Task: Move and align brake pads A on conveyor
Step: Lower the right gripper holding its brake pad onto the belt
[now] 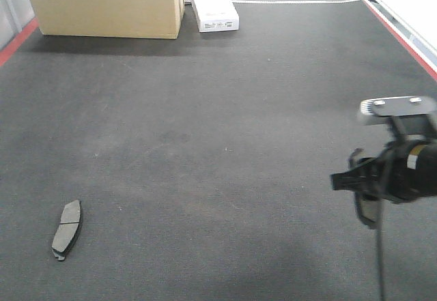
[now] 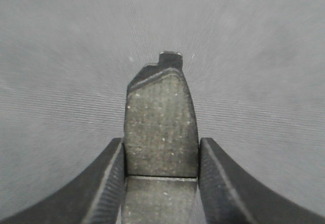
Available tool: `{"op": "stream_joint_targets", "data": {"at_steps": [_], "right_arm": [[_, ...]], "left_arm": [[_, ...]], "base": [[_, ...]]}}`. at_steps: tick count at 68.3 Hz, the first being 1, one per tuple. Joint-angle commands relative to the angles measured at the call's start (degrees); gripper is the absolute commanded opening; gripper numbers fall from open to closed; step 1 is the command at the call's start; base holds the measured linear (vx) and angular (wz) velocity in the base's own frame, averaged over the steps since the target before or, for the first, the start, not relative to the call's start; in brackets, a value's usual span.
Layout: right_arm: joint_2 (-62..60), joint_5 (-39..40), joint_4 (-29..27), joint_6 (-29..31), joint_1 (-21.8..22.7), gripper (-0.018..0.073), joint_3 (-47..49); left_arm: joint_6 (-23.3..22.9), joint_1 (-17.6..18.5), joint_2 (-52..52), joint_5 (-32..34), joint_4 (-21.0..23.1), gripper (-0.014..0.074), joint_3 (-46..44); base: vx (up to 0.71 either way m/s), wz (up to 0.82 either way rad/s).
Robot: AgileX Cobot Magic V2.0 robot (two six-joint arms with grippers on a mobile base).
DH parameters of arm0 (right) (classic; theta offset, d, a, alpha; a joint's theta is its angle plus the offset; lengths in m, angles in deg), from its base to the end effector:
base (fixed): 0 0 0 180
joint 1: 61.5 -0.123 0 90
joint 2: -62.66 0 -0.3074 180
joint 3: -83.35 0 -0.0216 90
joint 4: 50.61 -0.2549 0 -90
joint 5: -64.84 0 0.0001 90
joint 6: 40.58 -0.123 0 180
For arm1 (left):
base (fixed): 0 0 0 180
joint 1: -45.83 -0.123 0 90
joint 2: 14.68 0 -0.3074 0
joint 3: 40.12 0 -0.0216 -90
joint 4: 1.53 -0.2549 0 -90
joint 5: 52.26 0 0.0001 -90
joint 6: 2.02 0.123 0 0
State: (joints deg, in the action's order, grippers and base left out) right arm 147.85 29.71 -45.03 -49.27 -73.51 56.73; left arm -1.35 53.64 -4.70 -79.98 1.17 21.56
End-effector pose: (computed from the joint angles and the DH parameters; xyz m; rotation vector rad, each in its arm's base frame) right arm 0.2812 0.0528 0.2518 -0.1548 2.5557 0.0361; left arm 0.0529 -0.0100 0.2569 0.1083 1.7327 -0.1414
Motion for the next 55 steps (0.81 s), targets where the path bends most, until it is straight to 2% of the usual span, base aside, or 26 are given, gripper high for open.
{"op": "stream_joint_targets", "data": {"at_steps": [1,30,55], "right_arm": [[5.3,2.0,0.3,0.5,0.0,0.0006,4.9],[22.0,-6.1,-0.7,3.0,0.0,0.0017,16.2],[26.6,-8.0,-0.7,3.0,0.0,0.0076,17.4]], "left_arm": [[0.0,0.3,0.8,4.4,0.5,0.0407,-1.3],[0.0,0.3,0.8,4.4,0.5,0.0407,-1.3],[0.0,0.3,0.8,4.4,0.5,0.0407,-1.3]], "base": [[0.0,0.0],[0.0,0.0],[0.0,0.0]]}}
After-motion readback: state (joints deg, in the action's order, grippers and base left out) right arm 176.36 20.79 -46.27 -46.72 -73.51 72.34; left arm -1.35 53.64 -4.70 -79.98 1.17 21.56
